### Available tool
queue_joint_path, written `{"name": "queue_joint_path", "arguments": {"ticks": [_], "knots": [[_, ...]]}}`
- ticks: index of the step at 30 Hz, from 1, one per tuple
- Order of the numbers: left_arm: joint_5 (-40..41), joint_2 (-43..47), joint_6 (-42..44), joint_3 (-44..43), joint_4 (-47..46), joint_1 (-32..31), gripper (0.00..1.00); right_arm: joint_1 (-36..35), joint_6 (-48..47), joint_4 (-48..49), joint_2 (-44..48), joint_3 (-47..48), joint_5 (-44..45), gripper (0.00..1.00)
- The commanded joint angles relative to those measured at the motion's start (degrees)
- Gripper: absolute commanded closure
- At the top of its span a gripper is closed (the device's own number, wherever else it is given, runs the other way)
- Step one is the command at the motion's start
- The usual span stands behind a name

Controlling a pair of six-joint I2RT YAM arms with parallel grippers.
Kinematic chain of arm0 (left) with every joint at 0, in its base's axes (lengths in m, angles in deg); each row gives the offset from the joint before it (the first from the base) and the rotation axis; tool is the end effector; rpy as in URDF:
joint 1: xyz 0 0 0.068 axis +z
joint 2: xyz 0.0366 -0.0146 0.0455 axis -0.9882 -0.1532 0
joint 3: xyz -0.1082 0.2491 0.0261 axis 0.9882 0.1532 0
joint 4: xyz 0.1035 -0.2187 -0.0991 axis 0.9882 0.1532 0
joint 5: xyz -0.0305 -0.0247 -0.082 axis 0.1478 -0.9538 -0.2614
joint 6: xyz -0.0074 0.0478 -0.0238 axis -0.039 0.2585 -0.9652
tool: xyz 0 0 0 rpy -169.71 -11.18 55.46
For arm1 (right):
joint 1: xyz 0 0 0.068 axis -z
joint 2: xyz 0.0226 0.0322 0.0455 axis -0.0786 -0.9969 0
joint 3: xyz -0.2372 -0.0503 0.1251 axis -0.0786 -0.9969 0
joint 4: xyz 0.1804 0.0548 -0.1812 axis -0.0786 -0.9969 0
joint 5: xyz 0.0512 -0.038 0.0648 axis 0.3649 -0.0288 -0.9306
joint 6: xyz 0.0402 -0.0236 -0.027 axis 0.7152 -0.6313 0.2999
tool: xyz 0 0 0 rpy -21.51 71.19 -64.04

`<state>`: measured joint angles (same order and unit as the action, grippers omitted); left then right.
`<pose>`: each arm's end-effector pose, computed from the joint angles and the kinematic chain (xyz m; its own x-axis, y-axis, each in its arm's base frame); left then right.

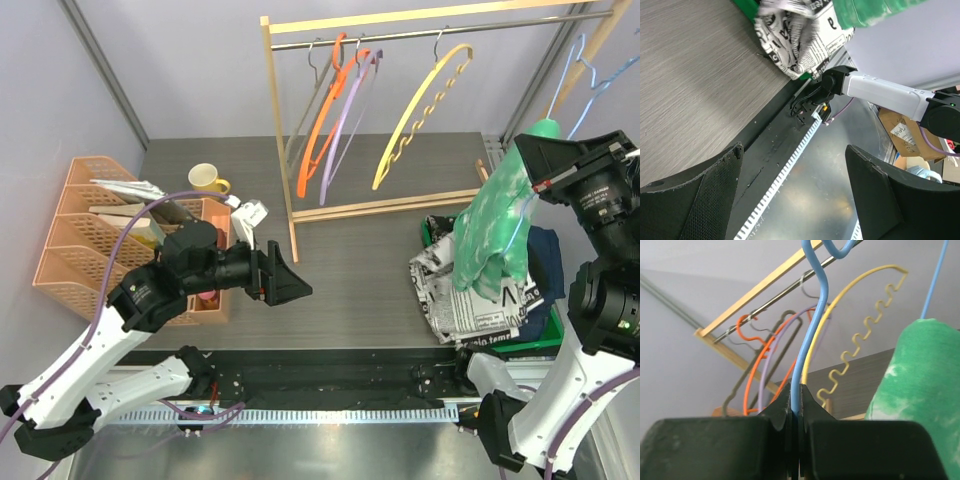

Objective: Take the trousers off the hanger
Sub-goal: Pass the hanger from the right arm to the left

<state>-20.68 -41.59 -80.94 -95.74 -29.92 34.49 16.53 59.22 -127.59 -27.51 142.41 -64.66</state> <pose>0.0987 -0.1230 0.3988 -0.7584 -0.0468 -0.6501 0.5544 0.4782 -0.6812 0.0676 -0.0071 0.5834 0.0181 0.5838 -0.8117 -0.2024 0.7972 0.5688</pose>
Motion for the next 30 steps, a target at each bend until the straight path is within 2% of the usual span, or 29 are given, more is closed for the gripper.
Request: {"name": "queue_joint_path", "arguments": {"ticks": [1,7,13,17,21,24,28,30], "knots": [[-1.9,0.2,0.8,-1.5,-3.3,0.3,0.17,0.1,8.1,6.3,1.2,3.1,-9.8,0.99],[-3.9,-0.9,0.0,-3.2,-3.9,0.3,0.16,-0.2,10.0,1.6,4.0,0.3,-15.1,0.99],[-5.6,-1.8,-2.5,-4.4,-5.7,0.3,0.16,-7.5,6.7,-2.3,7.4,-10.7,-14.9,0.99],[-8.6,-1.9,-8.0,-2.0,-13.2,0.3,0.16,-12.6,3.6,-4.5,9.7,-20.9,-13.9,0.99],[-11.0,-2.3,-17.9,2.0,-23.6,0.3,0.16,-16.8,2.6,-4.4,11.8,-27.3,-13.9,0.99],[-11.8,-3.4,-21.8,4.2,-29.4,0.2,0.16,-19.5,2.4,-3.9,13.2,-31.1,-13.6,0.99],[-11.1,-5.0,-27.1,6.6,-33.9,-0.2,0.17,-23.8,2.9,-1.2,15.4,-37.4,-13.5,0.99],[-9.2,-5.8,-27.7,7.3,-35.0,-2.4,0.17,-26.1,3.6,0.0,16.6,-41.9,-13.5,0.99]]}}
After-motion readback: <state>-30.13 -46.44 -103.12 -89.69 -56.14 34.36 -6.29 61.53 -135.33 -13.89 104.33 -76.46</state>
